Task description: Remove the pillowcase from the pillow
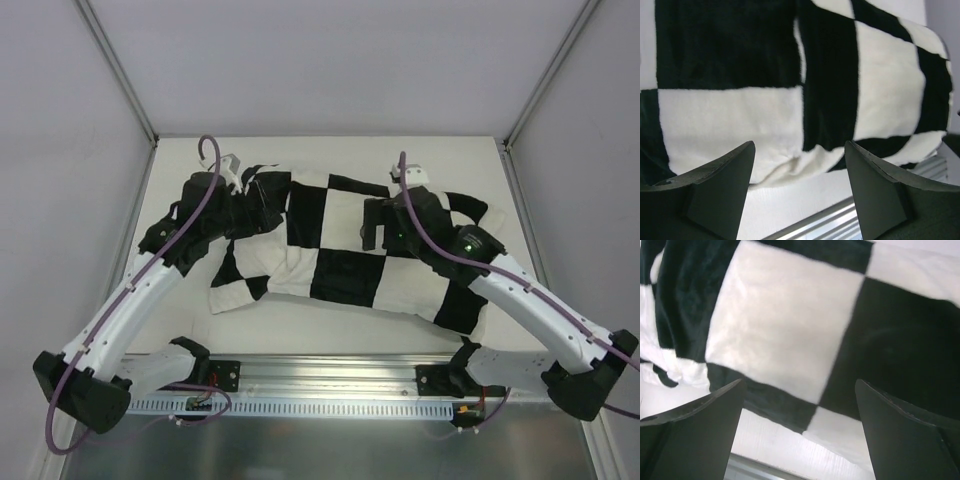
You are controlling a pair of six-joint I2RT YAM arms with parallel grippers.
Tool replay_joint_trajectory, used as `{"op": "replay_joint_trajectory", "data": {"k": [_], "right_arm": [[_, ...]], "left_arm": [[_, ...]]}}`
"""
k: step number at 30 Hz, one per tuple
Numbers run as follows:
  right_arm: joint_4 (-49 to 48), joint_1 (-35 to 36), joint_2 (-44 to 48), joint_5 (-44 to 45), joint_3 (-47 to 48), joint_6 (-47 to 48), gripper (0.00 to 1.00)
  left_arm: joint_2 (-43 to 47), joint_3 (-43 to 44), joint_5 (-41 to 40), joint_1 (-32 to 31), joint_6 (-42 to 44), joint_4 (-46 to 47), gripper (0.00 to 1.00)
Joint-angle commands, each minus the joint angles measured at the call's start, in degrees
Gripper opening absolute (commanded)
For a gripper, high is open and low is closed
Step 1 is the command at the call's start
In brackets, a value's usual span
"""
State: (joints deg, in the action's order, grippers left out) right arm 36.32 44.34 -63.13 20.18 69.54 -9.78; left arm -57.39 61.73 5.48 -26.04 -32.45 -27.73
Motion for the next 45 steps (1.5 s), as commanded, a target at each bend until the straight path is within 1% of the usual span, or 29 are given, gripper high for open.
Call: {"op": "replay_joint_trajectory", "data": {"k": [1, 2, 5, 7, 8, 9, 10, 11, 13, 14, 15, 16, 17, 18, 19, 21, 23, 24, 25, 26, 27, 28, 29, 32, 35, 36, 39, 43, 45], "right_arm": [[-1.33, 4.77, -4.53, 3.28, 1.48, -2.79, 0.96], [-1.51, 6.8, -6.37, 3.46, 1.48, -3.22, 0.96], [-1.42, 8.92, -8.67, 4.25, 1.57, -3.58, 0.96], [-1.6, 9.19, -10.69, 4.25, 1.22, -3.93, 0.97], [-1.51, 9.19, -11.3, 4.94, 0.87, -3.76, 0.97], [-1.51, 9.1, -11.92, 6.17, -0.01, -3.49, 0.97], [-1.34, 8.49, -13.32, 8.71, -0.63, -2.97, 0.97], [-0.12, 7.7, -13.94, 9.43, -1.24, -2.96, 0.94], [0.6, 3.93, -13.6, 10.48, -4.75, -3.4, 0.64], [0.51, 2.18, -12.72, 10.23, -6.5, -3.92, 0.5], [0.42, -1.41, -11.58, 9.79, -8.35, -4.1, 0.26], [0.16, -3.1, -8.96, 9.09, -12.11, -4.02, 0.16], [-0.01, -4.94, -7.37, 8.65, -13.62, -3.76, 0.11], [-0.02, -7.92, -5.96, 8.47, -14.86, -3.58, 0.02], [-0.02, -8.73, -3.34, 6.99, -16.17, -3.4, 0.01], [-0.63, -9.09, -1.3, 6.01, -16.28, -2.88, 0.01], [-1.42, -8.31, 0.11, 1.71, -14.18, -3.31, 0.01], [-1.42, -5.6, 0.2, 1.44, -12.95, -3.84, 0.12], [-1.25, -3.49, 0.03, 3.0, -11.46, -3.93, 0.26], [-0.64, -1.03, -0.75, 4.32, -7.96, -4.02, 0.45], [-0.46, 3.43, -1.46, 6.42, -6.1, -3.93, 0.73], [-0.28, 5.39, -2.34, 7.05, -4.17, -3.93, 0.82], [-0.45, 7.06, -3.39, 7.5, -0.67, -4.02, 0.86], [-2.12, 13.56, -8.57, 8.47, 5.66, -2.88, 0.89], [-2.74, 16.21, -16.3, 8.38, 10.69, -1.82, 0.9], [-2.74, 17.79, -20.58, 8.38, 14.19, -1.65, 0.9], [-2.65, 19.56, -28.32, 6.81, 20.17, -1.12, 0.91], [-2.92, 20.53, -36.24, 5.13, 25.28, -0.68, 0.91], [-1.09, 20.44, -39.42, 6.0, 27.83, -0.94, 0.88]], "left_arm": [[-6.68, 1.98, -2.66, 1.61, 2.12, -2.25, 0.73], [-8.51, 2.59, -2.92, 1.87, 1.95, -2.25, 0.73], [-10.9, 3.3, -2.4, 1.96, 1.95, -2.16, 0.73], [-14.14, 4.44, -2.23, 2.05, 2.04, -1.81, 0.76], [-15.46, 4.88, -1.27, 2.05, 2.12, -1.89, 0.8], [-18.0, 5.41, -0.3, 1.96, 2.3, -1.89, 0.8], [-19.24, 6.02, 1.71, 1.96, 2.39, -1.72, 0.79], [-20.82, 6.12, 1.99, 2.05, 2.74, -1.8, 0.67], [-20.93, 5.33, 0.77, 2.05, 2.83, -1.89, 0.34], [-19.53, 4.54, -0.98, 2.4, 2.83, -2.07, 0.22], [-18.47, 2.53, -1.34, 2.83, 2.39, -2.07, 0.08], [-17.16, 1.3, -1.26, 3.54, 2.21, -2.07, 0.03], [-14.45, 0.33, -1.26, 5.02, 1.95, -2.07, 0.0], [-13.12, -2.03, -1.26, 5.73, 1.77, -2.07, 0.0], [-11.8, -3.19, -1.0, 6.35, 1.69, -2.07, 0.0], [-9.07, -5.73, -0.47, 7.06, 0.99, -1.9, 0.0], [-7.92, -6.71, 1.11, 7.06, 0.28, -1.98, 0.0], [-7.74, -7.32, 2.07, 6.97, -0.24, -1.98, 0.0], [-7.39, -7.77, 3.39, 6.97, -0.6, -1.98, 0.0], [-6.52, -8.29, 3.92, 6.97, -1.3, -1.98, 0.0], [-5.9, -9.6, 4.19, 6.97, -1.56, -1.98, 0.0], [-5.2, -10.31, 4.45, 6.97, -1.83, -1.98, 0.0], [-3.97, -10.93, 4.46, 6.97, -1.92, -1.98, 0.0], [-2.12, -13.82, 4.28, 7.06, -2.88, -1.89, 0.0], [-1.68, -14.71, 4.19, 6.97, -3.32, -1.98, 0.0], [-1.85, -14.71, 4.28, 7.06, -3.32, -1.98, 0.0], [-2.2, -14.54, 4.63, 7.06, -3.41, -1.98, 0.0], [-2.64, -14.19, 4.9, 6.97, -3.59, -1.98, 0.0], [-2.64, -14.19, 4.98, 6.97, -3.59, -1.98, 0.0]]}}
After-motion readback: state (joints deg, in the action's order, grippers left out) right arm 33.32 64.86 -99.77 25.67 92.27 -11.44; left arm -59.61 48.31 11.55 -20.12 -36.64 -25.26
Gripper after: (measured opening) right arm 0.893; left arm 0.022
